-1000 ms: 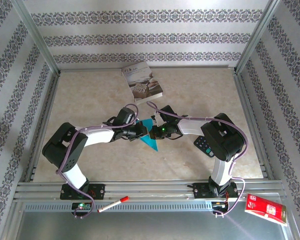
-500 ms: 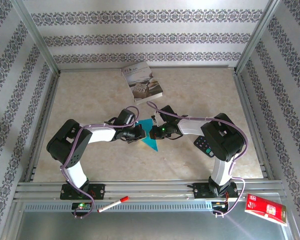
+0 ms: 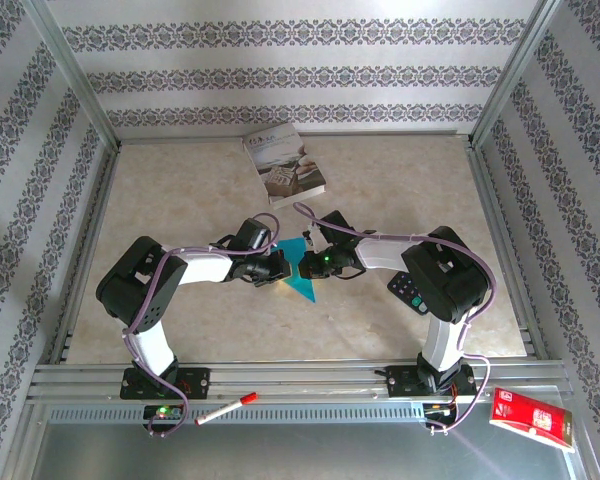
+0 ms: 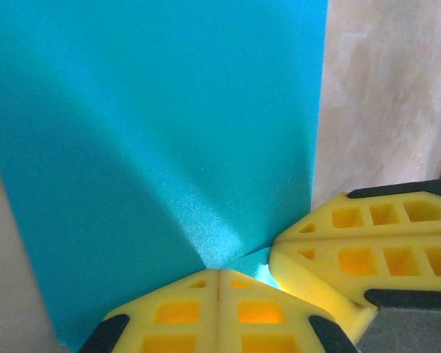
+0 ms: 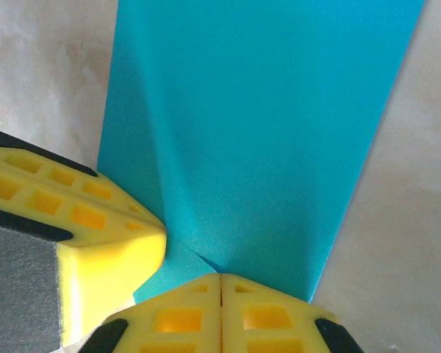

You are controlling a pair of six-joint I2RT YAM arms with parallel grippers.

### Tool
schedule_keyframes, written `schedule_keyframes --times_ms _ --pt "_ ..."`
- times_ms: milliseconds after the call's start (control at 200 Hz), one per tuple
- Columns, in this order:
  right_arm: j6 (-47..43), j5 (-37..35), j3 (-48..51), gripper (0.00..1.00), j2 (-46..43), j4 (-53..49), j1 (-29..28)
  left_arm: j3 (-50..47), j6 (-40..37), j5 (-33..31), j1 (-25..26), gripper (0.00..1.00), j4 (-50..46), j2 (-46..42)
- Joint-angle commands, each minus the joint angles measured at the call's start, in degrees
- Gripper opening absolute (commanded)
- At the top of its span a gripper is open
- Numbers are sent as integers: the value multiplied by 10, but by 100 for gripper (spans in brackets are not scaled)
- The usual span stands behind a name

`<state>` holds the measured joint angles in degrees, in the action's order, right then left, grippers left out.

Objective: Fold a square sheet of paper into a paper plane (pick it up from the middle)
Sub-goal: Third fold the triangle at the center of the table.

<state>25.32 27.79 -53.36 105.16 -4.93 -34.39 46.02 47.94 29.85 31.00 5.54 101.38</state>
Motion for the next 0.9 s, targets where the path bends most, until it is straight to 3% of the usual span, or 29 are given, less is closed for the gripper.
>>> schedule_keyframes --times_ms 0,260,450,665,899 --pt "-9 -36 11 12 10 -65 -7 -6 -24 -21 -8 0 -41 21" --pt "-14 -35 4 24 -56 -101 8 -15 -35 -24 -8 0 -45 29" --pt "-11 -53 40 28 -142 -132 16 -15 -34 -23 -7 0 -47 25" --pt "49 -9 94 18 -187 -77 -33 -15 -35 -24 -8 0 -47 24" --pt "62 1 64 9 -127 -46 -71 -12 -36 -24 -8 0 -48 28"
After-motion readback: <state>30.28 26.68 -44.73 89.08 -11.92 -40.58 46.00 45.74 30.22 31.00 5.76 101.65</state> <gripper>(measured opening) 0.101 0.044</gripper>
